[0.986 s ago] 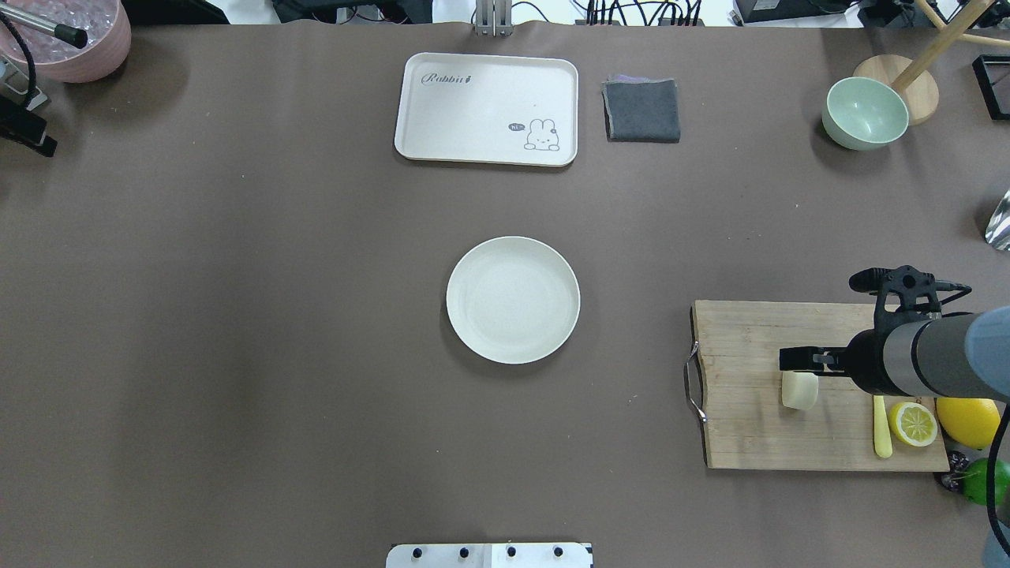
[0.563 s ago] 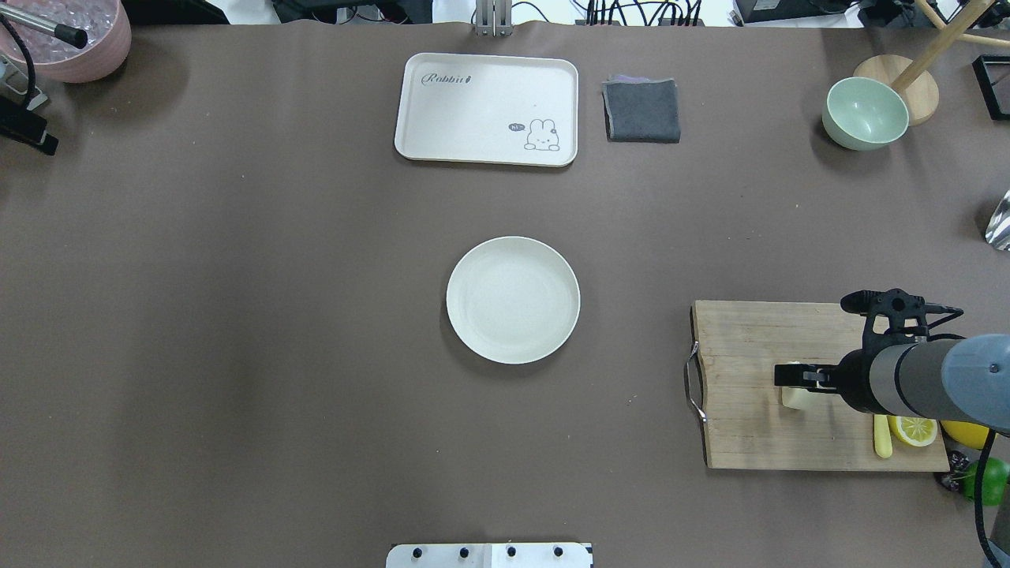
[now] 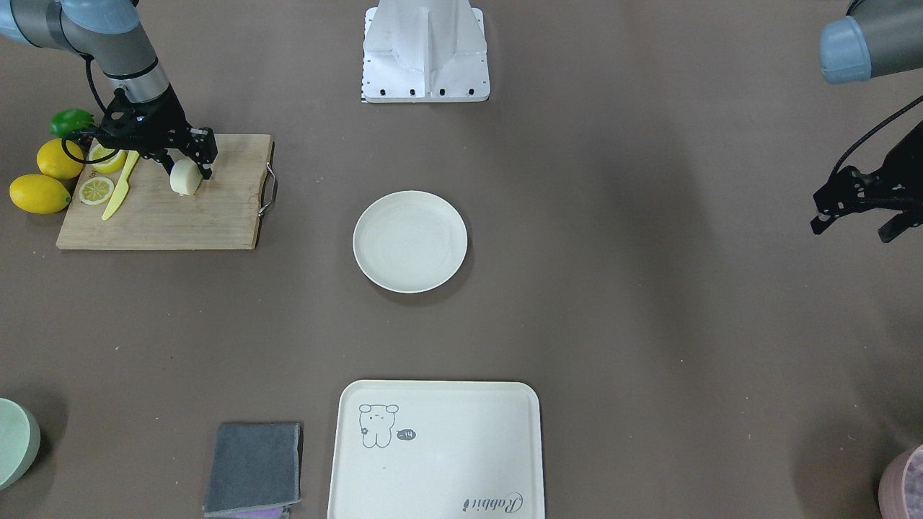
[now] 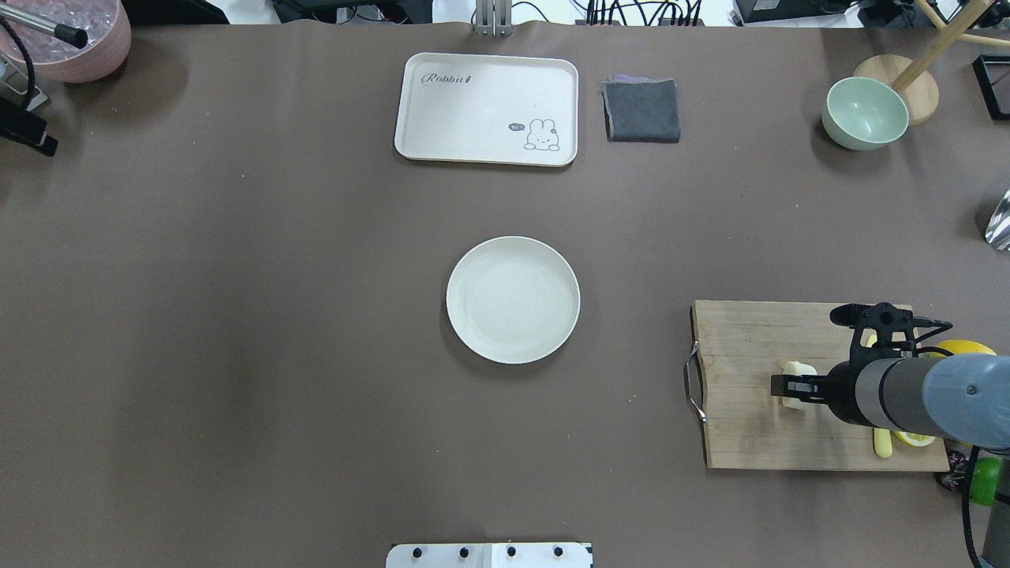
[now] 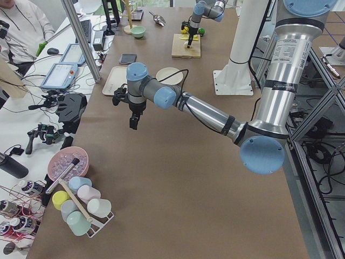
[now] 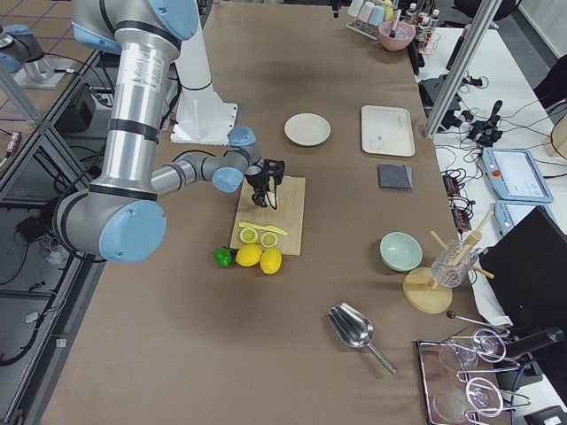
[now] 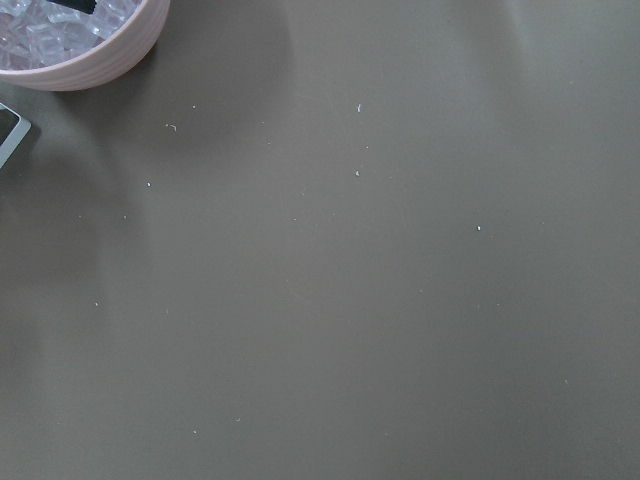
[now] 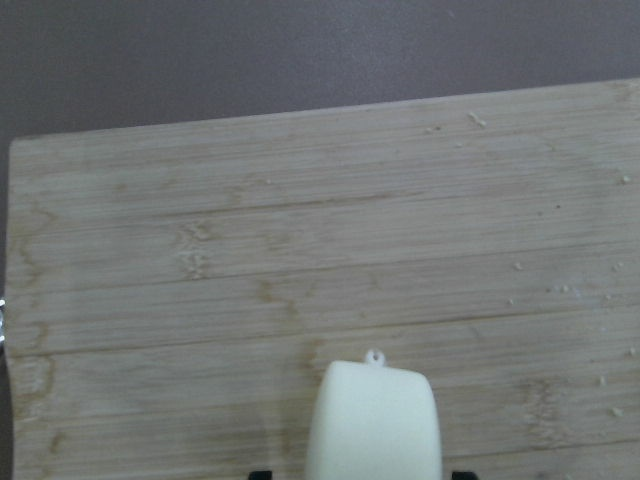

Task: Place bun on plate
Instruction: 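Lower the right gripper onto the cream bun on the cutting board and grasp it, then carry the bun with the right gripper over the white plate, then lower the bun into the plate and open the right gripper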

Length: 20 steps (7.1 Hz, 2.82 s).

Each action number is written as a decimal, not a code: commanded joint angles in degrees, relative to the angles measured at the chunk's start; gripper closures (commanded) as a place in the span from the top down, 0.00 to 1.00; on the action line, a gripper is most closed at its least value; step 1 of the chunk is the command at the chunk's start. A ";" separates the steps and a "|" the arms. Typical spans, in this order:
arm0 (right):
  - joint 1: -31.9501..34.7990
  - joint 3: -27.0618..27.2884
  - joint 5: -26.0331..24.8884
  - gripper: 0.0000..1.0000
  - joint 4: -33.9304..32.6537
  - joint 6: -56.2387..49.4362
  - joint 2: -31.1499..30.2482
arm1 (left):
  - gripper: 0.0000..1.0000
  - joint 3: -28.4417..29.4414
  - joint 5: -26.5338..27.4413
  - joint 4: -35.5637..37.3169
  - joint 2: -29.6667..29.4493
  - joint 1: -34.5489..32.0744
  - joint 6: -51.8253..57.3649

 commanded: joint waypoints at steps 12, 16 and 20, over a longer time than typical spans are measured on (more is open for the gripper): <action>0.90 -25.74 -1.47 0.39 -21.71 0.24 54.32 | 0.99 5.83 -0.45 0.00 5.28 -5.43 0.50; 0.90 -27.28 -1.56 1.00 -21.44 -0.47 55.87 | 0.99 6.45 -0.54 0.00 5.54 -5.35 0.50; 5.01 -26.49 2.11 1.00 -22.15 -3.96 56.31 | 0.99 8.29 -1.58 0.78 6.15 -6.13 0.50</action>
